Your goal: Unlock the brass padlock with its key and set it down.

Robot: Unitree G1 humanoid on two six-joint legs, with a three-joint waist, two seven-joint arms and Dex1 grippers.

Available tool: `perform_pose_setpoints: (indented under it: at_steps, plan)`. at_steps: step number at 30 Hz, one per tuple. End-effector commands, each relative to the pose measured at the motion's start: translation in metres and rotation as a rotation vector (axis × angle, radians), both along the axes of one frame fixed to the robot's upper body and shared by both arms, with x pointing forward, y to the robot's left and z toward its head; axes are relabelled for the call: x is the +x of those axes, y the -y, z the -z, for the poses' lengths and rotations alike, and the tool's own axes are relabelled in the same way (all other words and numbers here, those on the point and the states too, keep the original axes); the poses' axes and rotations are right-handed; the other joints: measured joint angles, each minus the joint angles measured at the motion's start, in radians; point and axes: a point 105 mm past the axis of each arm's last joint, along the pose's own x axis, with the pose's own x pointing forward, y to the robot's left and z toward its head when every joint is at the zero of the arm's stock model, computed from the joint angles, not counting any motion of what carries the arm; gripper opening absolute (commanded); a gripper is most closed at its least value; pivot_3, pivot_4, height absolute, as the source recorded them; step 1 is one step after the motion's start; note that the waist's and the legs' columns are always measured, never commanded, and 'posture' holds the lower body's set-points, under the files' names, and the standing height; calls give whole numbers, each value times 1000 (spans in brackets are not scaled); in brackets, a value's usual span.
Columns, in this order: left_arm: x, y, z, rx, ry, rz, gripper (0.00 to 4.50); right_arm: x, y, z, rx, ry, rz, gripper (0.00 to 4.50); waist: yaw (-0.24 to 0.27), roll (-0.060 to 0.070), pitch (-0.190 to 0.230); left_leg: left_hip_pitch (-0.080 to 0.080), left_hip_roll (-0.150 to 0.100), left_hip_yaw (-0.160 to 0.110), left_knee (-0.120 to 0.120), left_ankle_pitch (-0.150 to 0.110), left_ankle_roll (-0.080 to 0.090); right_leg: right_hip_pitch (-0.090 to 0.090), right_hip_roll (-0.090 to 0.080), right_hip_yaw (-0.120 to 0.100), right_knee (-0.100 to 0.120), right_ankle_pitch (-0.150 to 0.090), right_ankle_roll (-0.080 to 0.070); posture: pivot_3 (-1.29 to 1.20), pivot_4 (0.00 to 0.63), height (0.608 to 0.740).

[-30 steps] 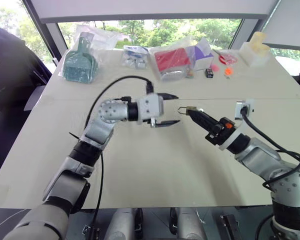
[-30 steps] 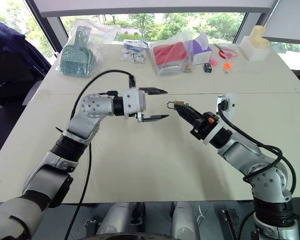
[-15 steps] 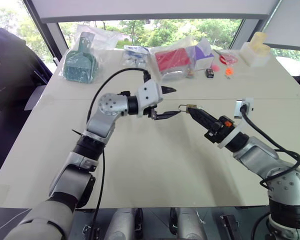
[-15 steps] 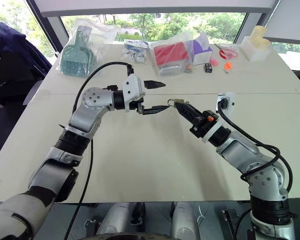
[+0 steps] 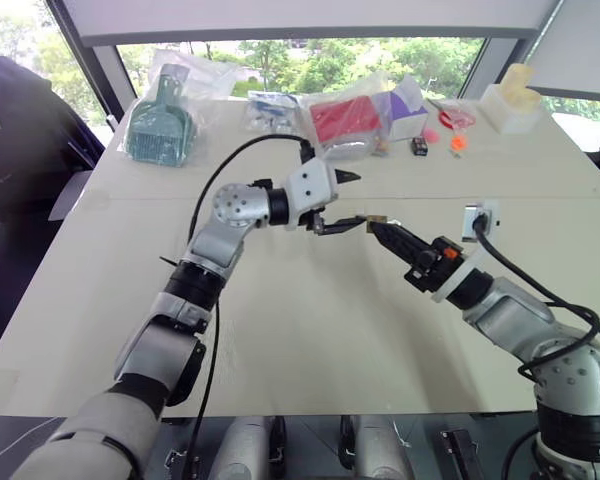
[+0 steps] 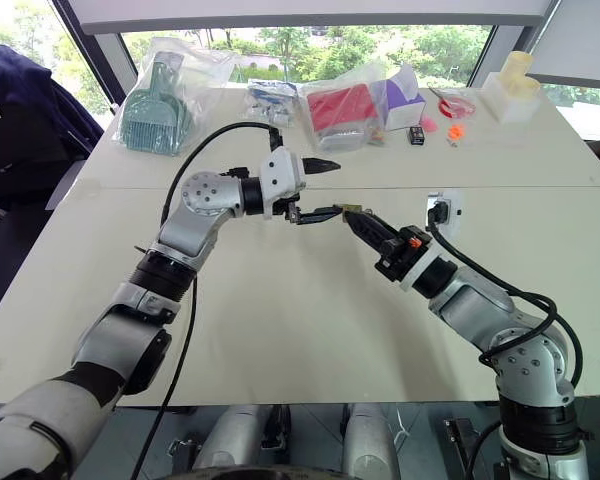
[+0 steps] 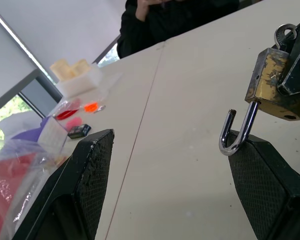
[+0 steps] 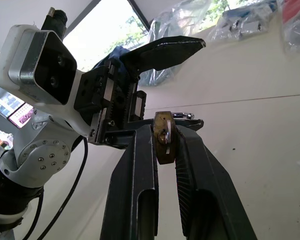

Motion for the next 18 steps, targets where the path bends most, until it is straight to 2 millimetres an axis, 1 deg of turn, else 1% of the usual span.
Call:
perform_pose_setpoints:
  at_steps: [1,11,14,18]
  plan:
    - [0,2,-23,-47,89,-11,3550,-8,-10,-12,11,50,-42,0,0,0,0,0,0,0,0,0,0,0,0,0,0,0,0,0,150,735]
    - [5,3,-24,-87,105,-63,3550,-8,-14,-9,14,39,-52,0,0,0,0,0,0,0,0,0,0,0,0,0,0,0,0,0,150,735]
    - [2,4,-20,-80,99,-56,3550,-8,-14,-9,14,37,-52,0,0,0,0,0,0,0,0,0,0,0,0,0,0,0,0,0,150,735]
    - [3,0,-8,-28,69,-59,3550,-7,-14,-8,15,32,-46,0,0,0,0,0,0,0,0,0,0,0,0,0,0,0,0,0,150,735]
